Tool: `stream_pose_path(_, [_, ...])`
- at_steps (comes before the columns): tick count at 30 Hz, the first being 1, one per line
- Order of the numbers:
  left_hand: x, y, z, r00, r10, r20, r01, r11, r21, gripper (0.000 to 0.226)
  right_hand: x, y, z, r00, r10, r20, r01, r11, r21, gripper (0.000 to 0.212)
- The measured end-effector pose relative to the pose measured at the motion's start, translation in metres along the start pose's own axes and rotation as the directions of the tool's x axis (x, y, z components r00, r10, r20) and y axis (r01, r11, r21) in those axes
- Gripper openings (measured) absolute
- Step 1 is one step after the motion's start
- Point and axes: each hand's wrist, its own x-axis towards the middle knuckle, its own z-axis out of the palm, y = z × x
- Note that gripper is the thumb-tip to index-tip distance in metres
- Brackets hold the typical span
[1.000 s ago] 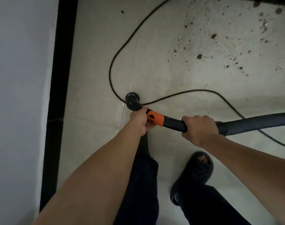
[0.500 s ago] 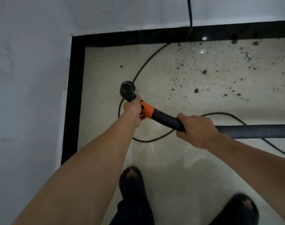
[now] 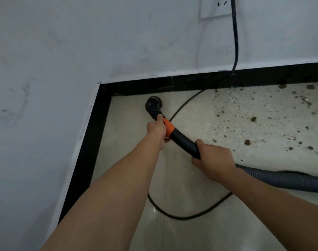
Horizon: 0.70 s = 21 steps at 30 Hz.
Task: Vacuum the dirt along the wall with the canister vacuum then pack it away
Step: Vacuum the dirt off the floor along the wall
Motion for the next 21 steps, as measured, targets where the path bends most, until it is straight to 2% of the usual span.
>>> stream_pose_path(4, [-0.004,0.0,0.026,0.994,0.088,0.065,-0.091,0.995,0.034,0.036,0.015,0.011,0.003,0.997,0.035,-0.075,-0.036,0.999,-0.008,0.028])
stream_pose_path(7, [-0.007,0.006,0.036,0.993,0.112,0.04,-0.112,0.994,0.015,0.036,0.024,0.021,-0.001,0.998,0.028,-0.05,-0.029,0.999,-0.016,0.034])
stream_pose_path(12, [-0.03,-0.002,0.047,0.985,0.15,0.085,-0.151,0.988,0.008,0.036,-0.001,0.052,-0.015,0.996,0.02,-0.082,-0.015,0.998,0.053,0.035])
stream_pose_path(17, [-0.065,-0.037,0.042,0.985,0.164,0.043,-0.165,0.986,0.01,0.038,-0.061,0.088,-0.013,0.995,-0.029,-0.094,0.028,0.999,-0.017,0.033])
stream_pose_path(21, [-0.082,-0.09,0.054,0.988,0.132,0.082,-0.133,0.991,0.01,0.038,-0.098,0.12,-0.002,0.999,0.041,-0.035,-0.043,0.996,-0.083,0.03])
